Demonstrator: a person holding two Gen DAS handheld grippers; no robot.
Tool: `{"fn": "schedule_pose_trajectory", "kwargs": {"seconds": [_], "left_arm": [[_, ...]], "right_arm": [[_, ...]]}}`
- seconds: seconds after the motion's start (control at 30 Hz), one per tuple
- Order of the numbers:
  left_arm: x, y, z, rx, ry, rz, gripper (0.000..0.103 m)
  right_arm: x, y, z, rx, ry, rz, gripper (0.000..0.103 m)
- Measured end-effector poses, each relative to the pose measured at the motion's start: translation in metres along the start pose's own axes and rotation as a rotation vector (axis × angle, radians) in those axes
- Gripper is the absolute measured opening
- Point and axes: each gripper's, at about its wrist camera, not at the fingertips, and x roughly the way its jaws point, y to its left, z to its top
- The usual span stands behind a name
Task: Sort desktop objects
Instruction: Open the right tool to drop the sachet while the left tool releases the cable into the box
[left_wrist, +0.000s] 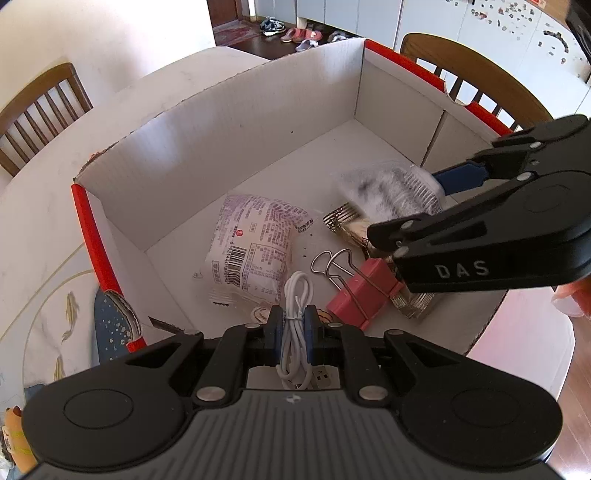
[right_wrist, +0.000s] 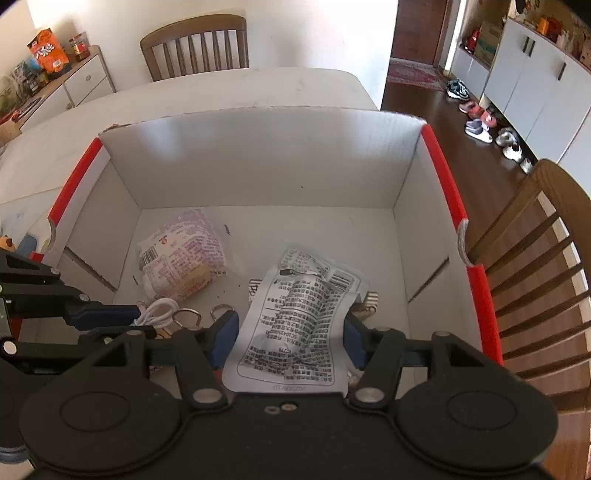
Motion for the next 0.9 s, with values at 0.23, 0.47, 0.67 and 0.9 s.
{"fn": "schedule_pose_trajectory", "kwargs": {"seconds": [0.23,0.47,0.67,0.9], "left_arm": [[-0.003,-0.001,-0.002,-0.011,-0.008,0.014,0.011],[-0.012,-0.005,-0.002,-0.023,-0.031,0.018,0.011],[-0.025,-0.007,-0.006,-0.040,-0.058,0.010,0.011],[-0.046,-0.008,-0.014,-0.060,-0.096,-0.001,0.011]], "right_arm": [[-0.009,-0.009,-0.002,0.019,-0.024,0.017,0.067],[-0.026,-0.016,0.000,0.032,-0.054,0.044,0.070],[-0.044,-0.016,-0.005,0.019,-0.075,0.078,0.070],[-0.067,-0.011,-0.013,-0.001,-0.100,0.101,0.070]]}}
